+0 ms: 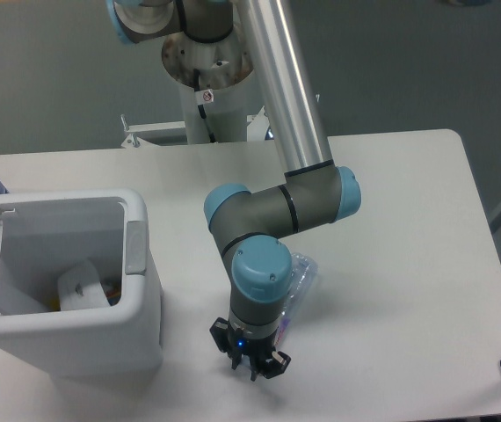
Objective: Place the trash in the trash can
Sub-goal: 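Lower the gripper onto the bottle and close on its neck, then lift the bottle upright off the table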
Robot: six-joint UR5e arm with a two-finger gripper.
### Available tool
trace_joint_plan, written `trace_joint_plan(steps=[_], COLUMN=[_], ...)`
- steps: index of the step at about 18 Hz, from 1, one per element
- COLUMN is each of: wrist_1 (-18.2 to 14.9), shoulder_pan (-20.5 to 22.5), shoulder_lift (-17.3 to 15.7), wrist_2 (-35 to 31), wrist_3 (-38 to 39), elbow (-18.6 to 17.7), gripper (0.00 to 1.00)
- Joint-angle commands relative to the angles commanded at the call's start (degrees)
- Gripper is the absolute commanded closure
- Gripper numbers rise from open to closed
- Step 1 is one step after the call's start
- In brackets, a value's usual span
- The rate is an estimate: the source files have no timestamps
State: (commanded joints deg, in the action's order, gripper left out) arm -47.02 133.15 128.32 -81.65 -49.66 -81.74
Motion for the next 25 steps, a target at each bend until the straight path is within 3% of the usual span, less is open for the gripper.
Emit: trace_joint_plan(steps=[6,9,13,20,25], wrist_1=[0.09,0.26,0.26,0.96,1.14], shoulder_pan=[1.49,2.9,4.21,7.2,9.93], shoulder_lift=[-0.44,-0.97,-3.07,-7.55,-9.05], wrist_2=[0.17,0.79,5.7,13.52,17.74], wrist_3=[0.0,0.17,1.49,7.81,18.26], elbow=[0.52,2.45,4.65,7.73,13.43], gripper=[0.85,0.85,0.85,0.85,0.85])
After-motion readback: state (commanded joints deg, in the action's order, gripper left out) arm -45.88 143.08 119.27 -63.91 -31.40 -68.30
